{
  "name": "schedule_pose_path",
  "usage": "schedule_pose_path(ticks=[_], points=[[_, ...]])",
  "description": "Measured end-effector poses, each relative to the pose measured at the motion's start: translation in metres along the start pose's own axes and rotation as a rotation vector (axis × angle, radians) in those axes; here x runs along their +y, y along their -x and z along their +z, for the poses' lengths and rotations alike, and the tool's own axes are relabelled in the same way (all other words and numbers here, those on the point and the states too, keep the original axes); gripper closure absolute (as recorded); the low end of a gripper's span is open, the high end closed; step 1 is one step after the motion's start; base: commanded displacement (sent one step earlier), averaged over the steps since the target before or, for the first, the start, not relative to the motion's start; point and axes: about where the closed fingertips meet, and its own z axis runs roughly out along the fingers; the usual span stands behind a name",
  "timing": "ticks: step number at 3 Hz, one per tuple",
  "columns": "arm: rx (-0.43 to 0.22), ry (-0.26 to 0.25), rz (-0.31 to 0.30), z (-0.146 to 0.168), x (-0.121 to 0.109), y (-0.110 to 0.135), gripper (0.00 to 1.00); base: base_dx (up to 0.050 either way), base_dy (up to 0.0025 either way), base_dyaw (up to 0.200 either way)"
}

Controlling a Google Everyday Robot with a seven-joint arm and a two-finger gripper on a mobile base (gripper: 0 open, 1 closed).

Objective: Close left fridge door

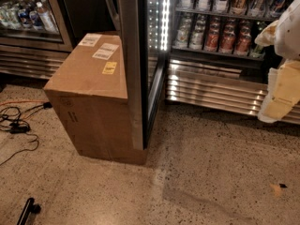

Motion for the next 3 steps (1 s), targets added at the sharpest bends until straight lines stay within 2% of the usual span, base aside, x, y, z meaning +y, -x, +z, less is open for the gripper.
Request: schedule_pose_path(ticks=[1,3], points=[[0.000,-0.001,0.001,0.000,-0.001,0.000,0.00,0.000,0.00000,0.000],[0.042,0.149,0.005,0.070,-0.006,0.002,0.00,0.000,0.00000,0.000]])
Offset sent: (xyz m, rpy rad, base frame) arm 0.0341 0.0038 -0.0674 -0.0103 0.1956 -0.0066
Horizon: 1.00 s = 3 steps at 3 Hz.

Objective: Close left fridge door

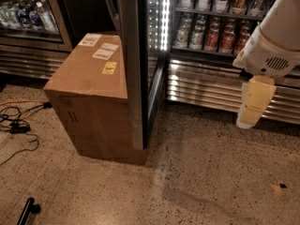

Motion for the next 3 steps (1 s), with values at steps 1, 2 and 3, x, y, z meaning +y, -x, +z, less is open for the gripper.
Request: schedule_pose_path(ticks=[1,2,3], points=[[0.000,0.063,-0.006,0.028,0.002,0.003,0.00,0.000,0.00000,0.000],[0.000,0.063,-0.006,0.028,0.002,0.003,0.00,0.000,0.00000,0.000],[0.016,0.072,-0.026,0.034,0.000,0.014,0.00,0.000,0.00000,0.000]])
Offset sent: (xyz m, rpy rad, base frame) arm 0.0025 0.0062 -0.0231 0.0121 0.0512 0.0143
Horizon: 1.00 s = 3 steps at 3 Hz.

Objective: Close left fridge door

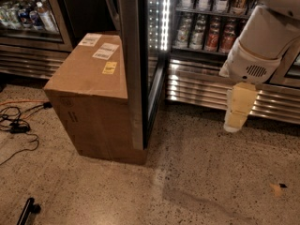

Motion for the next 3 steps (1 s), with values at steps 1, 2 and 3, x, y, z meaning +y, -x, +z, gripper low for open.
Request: schedule_pose_path(ticks=[1,2,3], points=[[0.023,0.009,-0.059,0.007,0.007,0.029,0.00,0.000,0.00000,0.000],[0.067,0.005,-0.142,0.019,0.025,0.074,0.00,0.000,0.00000,0.000],[0.067,0.005,-0.142,0.019,0.025,0.074,0.00,0.000,0.00000,0.000]])
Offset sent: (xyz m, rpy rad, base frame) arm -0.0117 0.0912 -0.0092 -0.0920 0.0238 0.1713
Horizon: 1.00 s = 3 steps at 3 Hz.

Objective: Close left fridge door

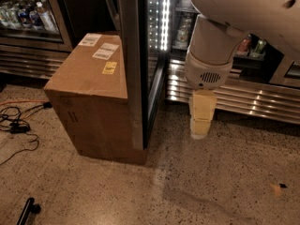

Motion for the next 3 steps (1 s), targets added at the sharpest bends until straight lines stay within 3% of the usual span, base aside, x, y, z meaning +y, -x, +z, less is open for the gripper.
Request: schedule_pose_path(ticks=[1,2,3], points=[[0.015,0.059,-0.001,0.028,-0.004,0.002,0.00,0.000,0.00000,0.000],[0.028,0.152,0.006,0.075,-0.008,0.002,0.00,0.000,0.00000,0.000],[0.029,0.151,0.006,0.075,-0.007,0.002,0.00,0.000,0.00000,0.000]])
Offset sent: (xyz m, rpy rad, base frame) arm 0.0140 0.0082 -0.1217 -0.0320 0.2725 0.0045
